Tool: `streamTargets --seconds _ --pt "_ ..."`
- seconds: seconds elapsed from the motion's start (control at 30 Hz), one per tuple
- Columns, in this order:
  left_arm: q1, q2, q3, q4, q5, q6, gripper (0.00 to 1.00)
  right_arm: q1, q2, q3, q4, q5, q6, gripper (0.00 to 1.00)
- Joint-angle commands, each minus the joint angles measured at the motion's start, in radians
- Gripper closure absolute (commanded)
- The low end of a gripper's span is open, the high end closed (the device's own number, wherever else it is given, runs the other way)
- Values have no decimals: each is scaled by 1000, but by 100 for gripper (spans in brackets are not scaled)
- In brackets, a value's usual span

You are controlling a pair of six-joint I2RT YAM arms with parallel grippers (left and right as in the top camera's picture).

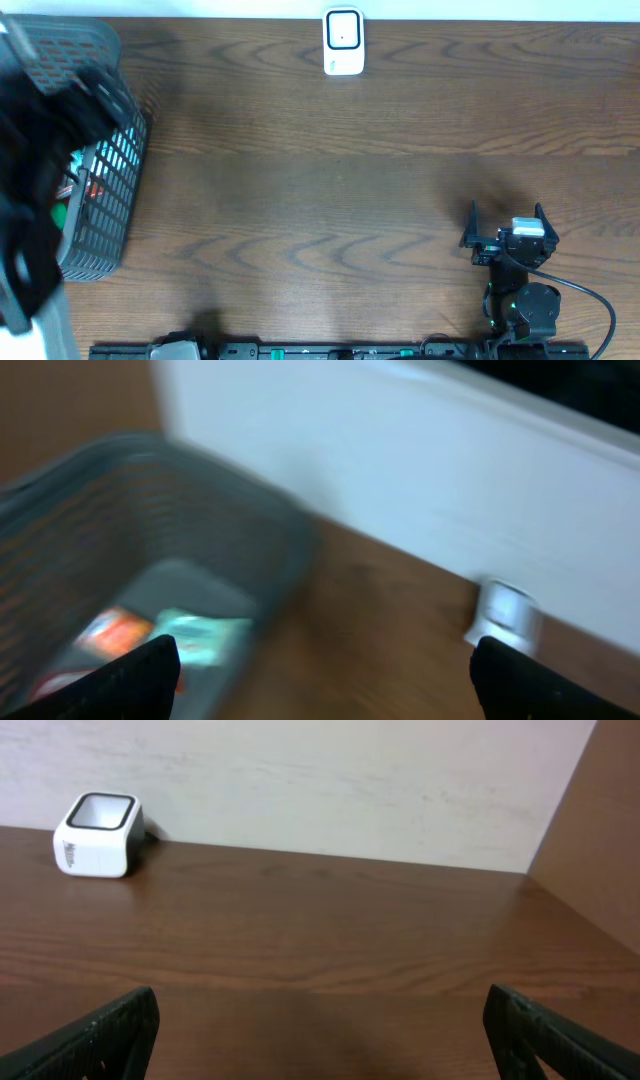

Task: Scan the item barcode
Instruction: 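Reach the left gripper into the basket toward the green-capped bottle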

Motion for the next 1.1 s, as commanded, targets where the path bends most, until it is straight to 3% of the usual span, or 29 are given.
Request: streamTargets --seconds 0.0,0.17,0.37,0.67,1.07 --pt "142 121 105 -64 -126 -142 7 2 -2 -1 -5 -2 -14 1" --pt "370 238 110 -202 -126 -309 7 2 -2 -1 -5 -2 -14 1" --pt "506 347 108 -315 -126 -355 7 2 -2 -1 -5 -2 -14 1" --pt "530 497 69 -402 -114 -374 7 2 -2 -1 -5 -2 -14 1" --pt "532 522 -151 -266 -115 -358 7 2 -2 -1 -5 -2 -14 1"
